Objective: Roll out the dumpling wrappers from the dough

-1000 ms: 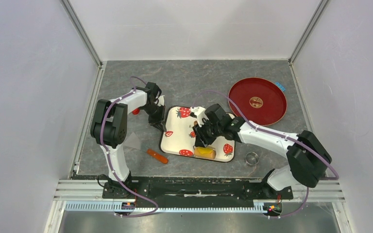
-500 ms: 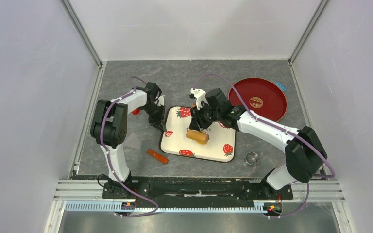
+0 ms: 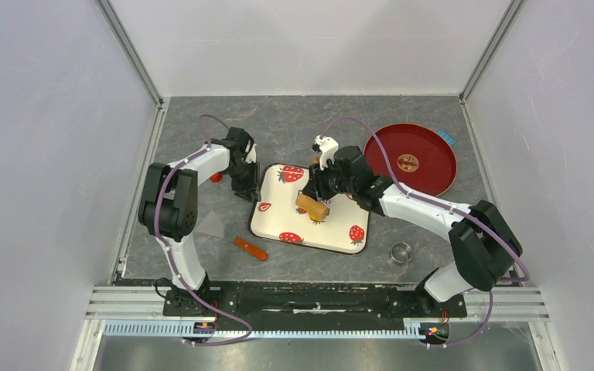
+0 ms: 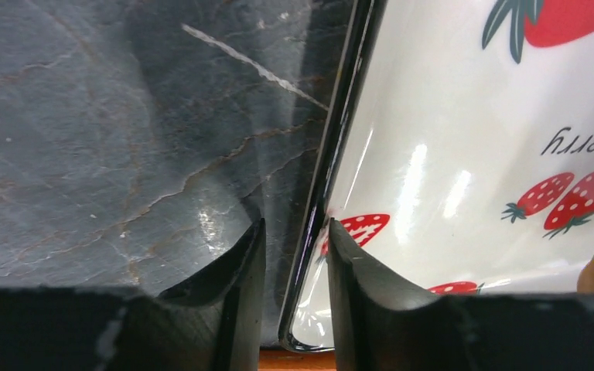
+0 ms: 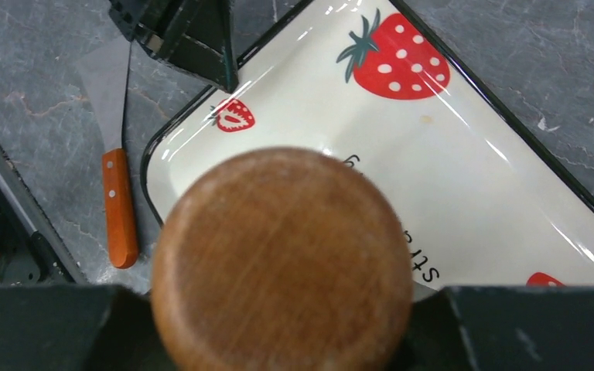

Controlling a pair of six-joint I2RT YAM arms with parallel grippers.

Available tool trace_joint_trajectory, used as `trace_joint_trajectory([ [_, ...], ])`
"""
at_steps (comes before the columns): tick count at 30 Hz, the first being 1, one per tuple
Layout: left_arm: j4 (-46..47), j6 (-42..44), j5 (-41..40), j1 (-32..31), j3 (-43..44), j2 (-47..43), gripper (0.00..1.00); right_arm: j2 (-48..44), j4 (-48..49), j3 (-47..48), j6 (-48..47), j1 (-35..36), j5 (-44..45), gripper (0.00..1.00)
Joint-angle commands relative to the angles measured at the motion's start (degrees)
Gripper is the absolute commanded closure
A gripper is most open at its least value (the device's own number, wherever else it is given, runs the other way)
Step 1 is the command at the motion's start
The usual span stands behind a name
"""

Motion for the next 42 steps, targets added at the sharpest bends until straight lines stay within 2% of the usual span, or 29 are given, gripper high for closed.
trace_joint_trajectory([
  [1,3.47,-0.1,-2.44,-0.06,-0.84,-4.02,0.58,-2.82,14.15,-4.35,3.8,-0.97,2.57,1.0],
  [4,4.09,0.17,-3.12,-0.8,-1.38,-5.24,0.54,-2.8,20.49,-7.79,6.08,-1.56,2.11,1.0],
  [10,6.64,0.53,-5.03,-2.99,-4.18,-11.09,0.54,-2.82,31.7,-13.4,8.84,-2.04,3.17,1.0],
  [13,9.04,0.03,-3.11,-4.11,-6.84,-15.63,0.54,-2.9,37.06,-16.42,10.51,-2.58,3.83,1.0],
  [19,11.08,-3.53,2.02,-9.91,-7.6,-17.9,0.57,-3.27,39.39,-20.84,13.19,-3.97,5.44,1.0],
  [24,19.04,-11.12,7.32,-15.63,-8.84,-16.18,0.65,-5.65,41.24,-25.44,15.38,-4.92,8.3,1.0],
  [28,21.67,-14.25,8.14,-18.07,-8.18,-13.95,0.71,-8.58,39.9,-26.49,15.79,-5.8,9.4,1.0],
  [31,23.35,-15.24,9.58,-18.08,-8.79,-14.0,0.71,-11.24,33.14,-24.31,14.54,-5.84,11.21,1.0],
  [37,24.61,-14.83,12.62,-17.93,-9.45,-15.32,0.64,-16.55,25.28,-23.62,18.19,-5.79,18.8,1.0],
  [40,30.26,-16.85,17.82,-18.13,-11.62,-17.38,0.61,-18.43,24.04,-24.4,22.72,-5.97,22.19,1.0],
  [42,33.81,-18.62,20.22,-18.71,-12.6,-18.91,0.6,-18.13,19.44,-22.32,26.14,-6.04,22.86,1.0],
])
